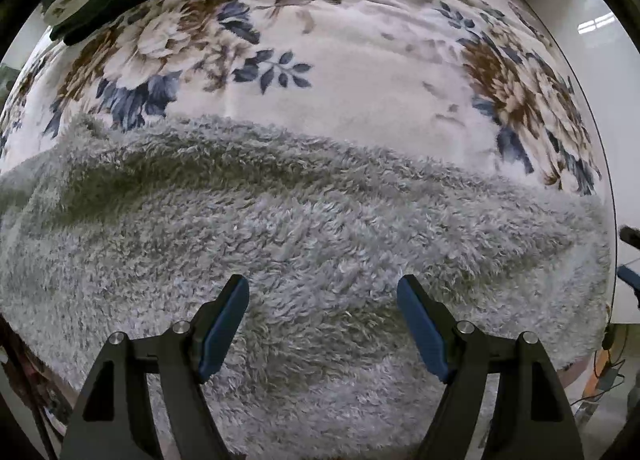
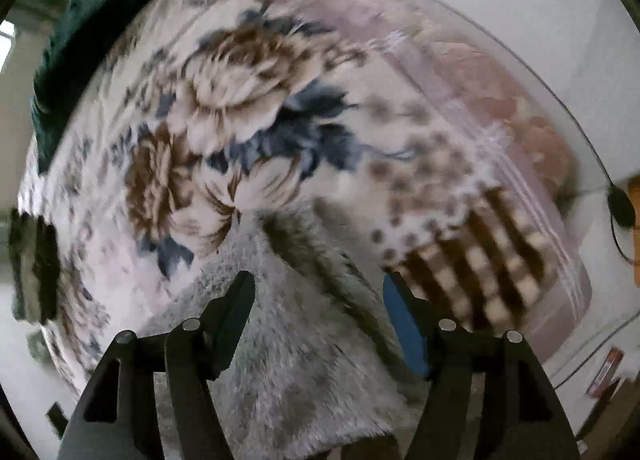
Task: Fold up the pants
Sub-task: 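Press and smooth the folded fleece flat with both open tools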
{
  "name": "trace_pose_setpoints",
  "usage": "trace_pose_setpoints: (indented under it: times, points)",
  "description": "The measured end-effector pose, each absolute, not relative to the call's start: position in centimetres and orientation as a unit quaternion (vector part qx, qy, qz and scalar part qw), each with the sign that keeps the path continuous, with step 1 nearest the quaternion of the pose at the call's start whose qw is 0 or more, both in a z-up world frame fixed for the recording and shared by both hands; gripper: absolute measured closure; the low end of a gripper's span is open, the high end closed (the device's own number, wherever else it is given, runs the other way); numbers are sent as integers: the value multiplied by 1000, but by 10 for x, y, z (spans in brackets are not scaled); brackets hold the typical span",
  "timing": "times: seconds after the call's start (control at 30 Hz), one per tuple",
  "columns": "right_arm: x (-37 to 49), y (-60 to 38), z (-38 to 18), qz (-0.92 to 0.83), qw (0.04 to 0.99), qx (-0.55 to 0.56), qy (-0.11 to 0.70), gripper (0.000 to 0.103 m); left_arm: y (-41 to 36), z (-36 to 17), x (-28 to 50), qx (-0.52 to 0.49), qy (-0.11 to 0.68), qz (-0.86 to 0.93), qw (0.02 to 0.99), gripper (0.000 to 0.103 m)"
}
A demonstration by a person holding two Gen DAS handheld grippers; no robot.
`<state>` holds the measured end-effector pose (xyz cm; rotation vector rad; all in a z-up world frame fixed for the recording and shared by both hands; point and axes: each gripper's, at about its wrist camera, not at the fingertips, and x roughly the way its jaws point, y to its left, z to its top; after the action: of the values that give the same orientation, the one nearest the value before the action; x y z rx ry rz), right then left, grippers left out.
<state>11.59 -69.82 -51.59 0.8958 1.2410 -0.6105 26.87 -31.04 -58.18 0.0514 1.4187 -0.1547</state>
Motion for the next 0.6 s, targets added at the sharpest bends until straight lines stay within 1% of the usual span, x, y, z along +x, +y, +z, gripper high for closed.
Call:
trace_pose_setpoints:
  times: [0.1,0.17,0.33,0.4,0.43,0.47,0.5,0.57,0.6]
  points:
    - [93,-696,-512,-260,682,426,535,34,-316,-583,267,27,654,-76,753,28]
    - [93,-690,-512,-244,689,417,541,34,-321,-583,266,33,653,-81,752,28]
    - [124,-685,-526,-220,713,387,542,34,-342,-581,263,58,646,-97,755,28]
    - [151,-679,-530,-200,729,348,555,35,-350,-580,262,65,642,-102,757,28]
    - [165,-673,-534,-196,732,311,574,41,-353,-579,262,67,641,-104,758,28]
    - [181,-663,-540,-184,736,270,593,87,-358,-580,262,69,641,-107,757,28]
    - [189,-656,-546,-180,734,242,608,97,-361,-581,262,71,641,-110,757,28]
    - [198,-642,-547,-208,735,156,626,97,-368,-581,263,76,640,-116,756,28]
    - [197,-642,-539,-223,748,142,609,97,-369,-581,263,77,639,-118,756,28]
